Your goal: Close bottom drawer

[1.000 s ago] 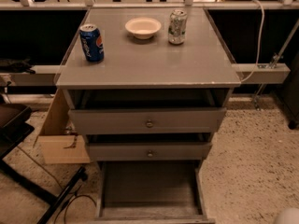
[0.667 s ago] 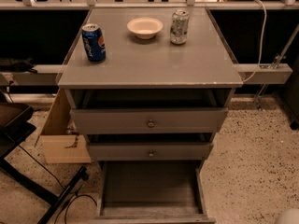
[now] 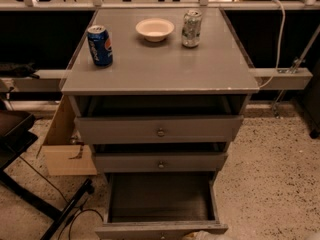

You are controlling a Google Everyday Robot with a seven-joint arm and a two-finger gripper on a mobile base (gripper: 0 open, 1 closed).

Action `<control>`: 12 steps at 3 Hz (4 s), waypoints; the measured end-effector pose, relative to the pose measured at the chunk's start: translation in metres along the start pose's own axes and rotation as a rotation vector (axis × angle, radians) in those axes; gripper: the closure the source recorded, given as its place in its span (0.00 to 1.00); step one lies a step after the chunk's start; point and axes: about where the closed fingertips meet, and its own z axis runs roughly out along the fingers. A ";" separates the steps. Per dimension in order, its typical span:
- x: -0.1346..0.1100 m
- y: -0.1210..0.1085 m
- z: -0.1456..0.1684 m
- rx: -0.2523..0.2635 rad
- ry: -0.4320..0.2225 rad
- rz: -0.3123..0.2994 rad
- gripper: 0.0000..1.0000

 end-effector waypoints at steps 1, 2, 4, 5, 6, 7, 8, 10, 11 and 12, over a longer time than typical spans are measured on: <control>0.000 0.000 0.000 0.000 0.000 0.000 1.00; -0.018 -0.018 0.004 0.014 -0.032 -0.018 1.00; -0.036 -0.035 0.012 0.022 -0.068 -0.027 1.00; -0.035 -0.033 0.016 0.020 -0.066 -0.024 1.00; -0.035 -0.051 0.034 0.032 -0.084 -0.040 1.00; -0.035 -0.051 0.036 0.034 -0.087 -0.043 1.00; -0.037 -0.064 0.043 0.040 -0.098 -0.052 1.00; -0.041 -0.079 0.050 0.045 -0.108 -0.061 1.00; -0.047 -0.096 0.055 0.055 -0.118 -0.073 1.00; -0.105 -0.082 0.091 -0.023 -0.216 -0.090 1.00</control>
Offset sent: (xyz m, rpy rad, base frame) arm 0.2052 0.0316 0.0652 0.1667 -0.2798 0.0502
